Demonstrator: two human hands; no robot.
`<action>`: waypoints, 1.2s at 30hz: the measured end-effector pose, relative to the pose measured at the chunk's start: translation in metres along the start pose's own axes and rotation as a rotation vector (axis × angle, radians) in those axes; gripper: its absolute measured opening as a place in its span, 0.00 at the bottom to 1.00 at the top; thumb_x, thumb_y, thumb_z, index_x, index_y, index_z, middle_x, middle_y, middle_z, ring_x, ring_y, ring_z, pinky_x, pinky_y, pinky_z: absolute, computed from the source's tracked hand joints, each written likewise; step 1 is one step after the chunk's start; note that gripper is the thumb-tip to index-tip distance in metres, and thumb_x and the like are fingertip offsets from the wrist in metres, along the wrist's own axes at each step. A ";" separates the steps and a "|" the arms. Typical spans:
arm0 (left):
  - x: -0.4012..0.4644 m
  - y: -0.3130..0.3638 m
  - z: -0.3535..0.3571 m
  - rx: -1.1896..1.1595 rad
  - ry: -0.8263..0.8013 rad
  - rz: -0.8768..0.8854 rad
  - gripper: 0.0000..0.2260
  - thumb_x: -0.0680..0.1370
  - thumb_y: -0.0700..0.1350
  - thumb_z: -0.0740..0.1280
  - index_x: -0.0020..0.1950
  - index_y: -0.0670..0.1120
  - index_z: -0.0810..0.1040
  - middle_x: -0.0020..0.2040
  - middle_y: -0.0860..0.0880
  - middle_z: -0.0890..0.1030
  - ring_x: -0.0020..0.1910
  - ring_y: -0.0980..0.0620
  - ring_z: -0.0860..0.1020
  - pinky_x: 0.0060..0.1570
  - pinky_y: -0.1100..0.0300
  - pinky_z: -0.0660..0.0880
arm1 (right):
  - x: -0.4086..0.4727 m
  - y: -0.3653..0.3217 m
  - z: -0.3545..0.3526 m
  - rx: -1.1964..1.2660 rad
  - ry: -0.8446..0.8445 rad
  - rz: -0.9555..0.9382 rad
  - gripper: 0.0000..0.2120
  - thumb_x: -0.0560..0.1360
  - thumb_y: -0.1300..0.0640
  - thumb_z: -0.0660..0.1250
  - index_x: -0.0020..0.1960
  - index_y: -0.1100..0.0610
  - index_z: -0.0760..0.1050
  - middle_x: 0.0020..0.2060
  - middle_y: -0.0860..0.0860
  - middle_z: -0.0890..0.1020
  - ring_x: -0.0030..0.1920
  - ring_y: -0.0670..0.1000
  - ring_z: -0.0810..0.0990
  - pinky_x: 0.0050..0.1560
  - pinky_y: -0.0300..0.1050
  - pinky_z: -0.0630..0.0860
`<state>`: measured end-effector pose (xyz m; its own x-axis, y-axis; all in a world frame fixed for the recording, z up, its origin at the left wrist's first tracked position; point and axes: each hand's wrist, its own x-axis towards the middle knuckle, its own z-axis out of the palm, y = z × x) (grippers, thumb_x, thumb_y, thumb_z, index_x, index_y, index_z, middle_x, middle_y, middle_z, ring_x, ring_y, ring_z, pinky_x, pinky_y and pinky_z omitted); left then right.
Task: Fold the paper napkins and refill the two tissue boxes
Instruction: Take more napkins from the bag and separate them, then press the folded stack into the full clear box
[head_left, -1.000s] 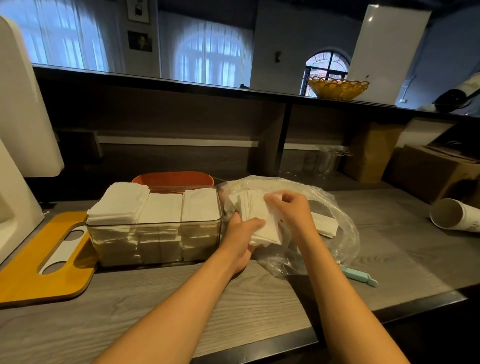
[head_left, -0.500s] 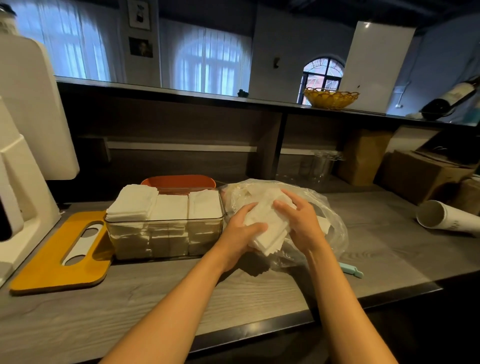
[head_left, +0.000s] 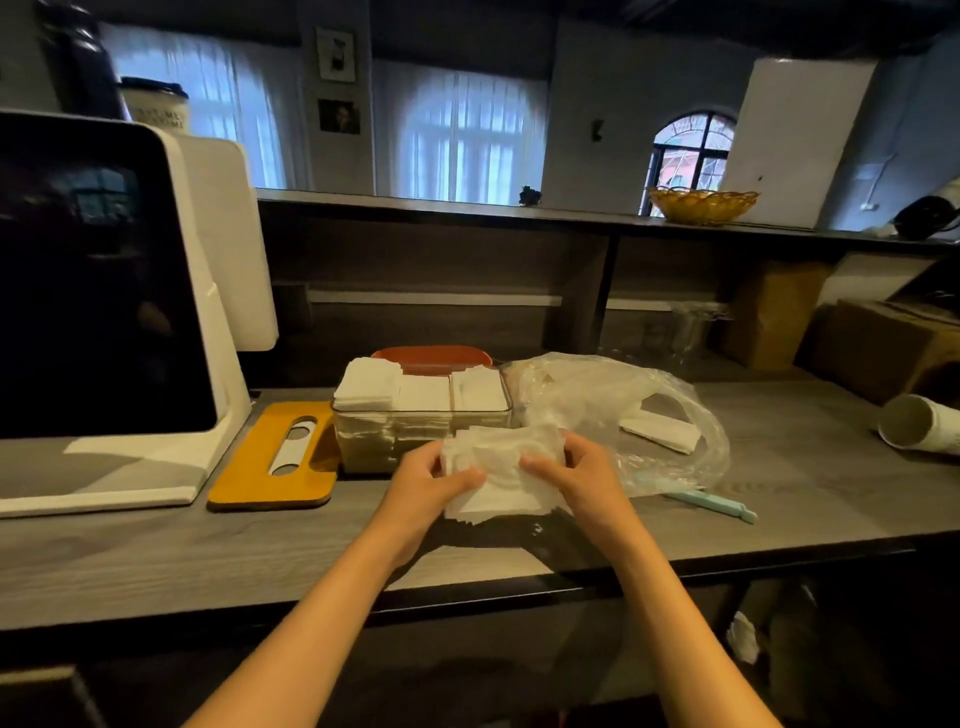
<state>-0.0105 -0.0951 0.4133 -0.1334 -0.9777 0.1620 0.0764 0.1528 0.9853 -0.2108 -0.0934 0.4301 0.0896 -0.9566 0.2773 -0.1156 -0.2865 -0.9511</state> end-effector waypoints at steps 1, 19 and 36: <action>-0.002 0.000 -0.008 0.037 0.014 0.014 0.15 0.76 0.38 0.73 0.62 0.48 0.80 0.55 0.49 0.86 0.56 0.52 0.83 0.53 0.58 0.80 | 0.000 0.001 0.007 -0.013 -0.016 -0.011 0.08 0.76 0.60 0.71 0.55 0.57 0.81 0.47 0.52 0.86 0.49 0.52 0.85 0.48 0.45 0.82; 0.005 -0.009 0.009 0.141 0.630 0.030 0.05 0.81 0.47 0.65 0.48 0.51 0.79 0.51 0.49 0.80 0.48 0.53 0.77 0.43 0.59 0.75 | 0.021 0.024 0.097 0.021 0.488 0.169 0.10 0.77 0.48 0.68 0.46 0.54 0.79 0.43 0.51 0.82 0.46 0.51 0.81 0.47 0.50 0.78; 0.003 -0.007 0.011 0.096 0.666 0.064 0.07 0.82 0.44 0.64 0.58 0.48 0.78 0.54 0.51 0.79 0.53 0.54 0.75 0.43 0.65 0.70 | 0.017 0.017 0.099 0.087 0.477 0.165 0.06 0.79 0.59 0.64 0.49 0.55 0.80 0.45 0.49 0.81 0.47 0.47 0.78 0.41 0.39 0.71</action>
<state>-0.0224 -0.0976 0.4071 0.5086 -0.8414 0.1827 -0.0284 0.1957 0.9803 -0.1132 -0.1096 0.4057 -0.3867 -0.9123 0.1349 -0.0057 -0.1439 -0.9896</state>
